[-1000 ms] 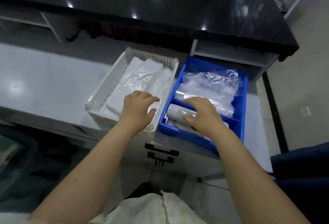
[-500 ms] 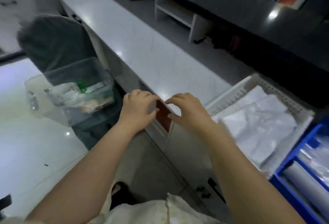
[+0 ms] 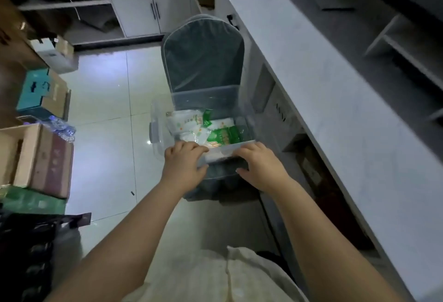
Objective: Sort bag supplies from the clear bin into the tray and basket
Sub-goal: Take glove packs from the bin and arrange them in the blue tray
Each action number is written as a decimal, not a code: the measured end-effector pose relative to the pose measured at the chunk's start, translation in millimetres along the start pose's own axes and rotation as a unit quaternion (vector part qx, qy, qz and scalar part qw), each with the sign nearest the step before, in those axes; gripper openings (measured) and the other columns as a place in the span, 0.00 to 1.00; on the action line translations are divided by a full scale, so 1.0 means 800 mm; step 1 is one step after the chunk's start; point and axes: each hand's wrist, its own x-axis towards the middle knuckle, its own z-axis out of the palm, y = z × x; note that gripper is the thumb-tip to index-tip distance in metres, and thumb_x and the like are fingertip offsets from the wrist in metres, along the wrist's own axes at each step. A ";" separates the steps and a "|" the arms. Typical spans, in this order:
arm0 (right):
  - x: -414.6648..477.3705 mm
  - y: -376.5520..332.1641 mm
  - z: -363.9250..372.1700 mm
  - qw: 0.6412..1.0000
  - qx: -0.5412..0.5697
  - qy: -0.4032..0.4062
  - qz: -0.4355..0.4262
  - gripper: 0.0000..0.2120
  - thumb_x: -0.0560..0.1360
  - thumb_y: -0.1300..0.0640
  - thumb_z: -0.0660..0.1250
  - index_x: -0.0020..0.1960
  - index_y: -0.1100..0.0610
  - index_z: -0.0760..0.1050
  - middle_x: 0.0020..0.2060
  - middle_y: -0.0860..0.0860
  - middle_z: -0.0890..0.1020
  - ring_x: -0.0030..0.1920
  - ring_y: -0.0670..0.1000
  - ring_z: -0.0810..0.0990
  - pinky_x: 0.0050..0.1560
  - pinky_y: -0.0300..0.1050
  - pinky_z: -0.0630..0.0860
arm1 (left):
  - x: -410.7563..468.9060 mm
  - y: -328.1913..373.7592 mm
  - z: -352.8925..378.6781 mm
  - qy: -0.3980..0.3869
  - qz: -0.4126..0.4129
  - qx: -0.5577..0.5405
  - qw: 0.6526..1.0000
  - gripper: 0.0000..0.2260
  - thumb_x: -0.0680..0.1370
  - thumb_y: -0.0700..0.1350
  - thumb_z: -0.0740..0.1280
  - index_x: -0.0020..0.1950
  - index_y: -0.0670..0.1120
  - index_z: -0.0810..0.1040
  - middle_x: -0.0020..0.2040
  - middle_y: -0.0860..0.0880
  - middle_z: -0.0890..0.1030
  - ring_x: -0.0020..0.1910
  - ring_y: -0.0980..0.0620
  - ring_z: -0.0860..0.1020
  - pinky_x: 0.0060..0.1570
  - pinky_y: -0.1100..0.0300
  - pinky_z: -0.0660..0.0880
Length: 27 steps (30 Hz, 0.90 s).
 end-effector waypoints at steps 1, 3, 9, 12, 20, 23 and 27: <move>0.021 0.000 0.003 1.000 0.006 -0.006 -0.003 0.21 0.72 0.56 0.69 0.64 0.53 0.74 0.62 0.52 0.76 0.61 0.57 0.70 0.60 0.53 0.70 | 0.012 -0.012 0.003 -0.003 -0.013 -0.004 1.000 0.19 0.72 0.52 0.68 0.63 0.56 0.76 0.60 0.53 0.77 0.60 0.47 0.69 0.56 0.51 0.64; 0.063 0.008 0.010 1.000 0.012 -0.018 -0.012 0.20 0.72 0.57 0.69 0.64 0.53 0.74 0.61 0.52 0.77 0.61 0.57 0.71 0.59 0.54 0.70 | 0.041 -0.032 0.010 -0.007 -0.042 -0.010 0.999 0.19 0.72 0.53 0.68 0.63 0.55 0.75 0.60 0.52 0.76 0.60 0.46 0.69 0.56 0.51 0.64; 0.207 0.060 0.044 0.997 0.035 -0.063 -0.025 0.22 0.72 0.55 0.70 0.65 0.53 0.72 0.62 0.52 0.75 0.63 0.57 0.69 0.61 0.54 0.70 | 0.142 -0.080 0.049 -0.046 -0.121 -0.004 0.992 0.21 0.73 0.52 0.67 0.66 0.55 0.72 0.63 0.50 0.74 0.62 0.45 0.67 0.58 0.49 0.64; 0.267 0.086 0.067 0.994 0.063 -0.091 -0.017 0.23 0.72 0.57 0.70 0.66 0.53 0.72 0.63 0.52 0.75 0.65 0.56 0.68 0.62 0.51 0.67 | 0.183 -0.097 0.071 -0.068 -0.165 -0.005 0.984 0.23 0.73 0.51 0.67 0.68 0.54 0.71 0.65 0.49 0.73 0.63 0.44 0.67 0.59 0.48 0.65; 0.422 0.145 0.135 0.983 0.083 -0.163 0.004 0.23 0.72 0.60 0.68 0.67 0.56 0.71 0.65 0.55 0.74 0.66 0.59 0.67 0.67 0.53 0.63 | 0.314 -0.163 0.148 -0.111 -0.234 -0.022 0.966 0.26 0.72 0.44 0.67 0.70 0.51 0.68 0.69 0.44 0.70 0.66 0.42 0.66 0.60 0.48 0.64; 0.461 0.159 0.169 0.978 0.088 -0.188 0.024 0.24 0.72 0.61 0.67 0.67 0.56 0.71 0.65 0.57 0.73 0.65 0.59 0.68 0.67 0.53 0.62 | 0.354 -0.192 0.185 -0.164 -0.227 -0.022 0.960 0.30 0.71 0.43 0.67 0.73 0.50 0.64 0.72 0.43 0.65 0.69 0.42 0.62 0.63 0.46 0.62; 0.499 0.183 0.224 0.972 0.091 -0.209 0.049 0.23 0.72 0.61 0.68 0.67 0.57 0.71 0.64 0.58 0.74 0.65 0.60 0.68 0.67 0.54 0.62 | 0.405 -0.233 0.243 -0.181 -0.213 0.015 0.960 0.31 0.72 0.39 0.67 0.74 0.48 0.62 0.75 0.42 0.62 0.72 0.42 0.59 0.63 0.44 0.62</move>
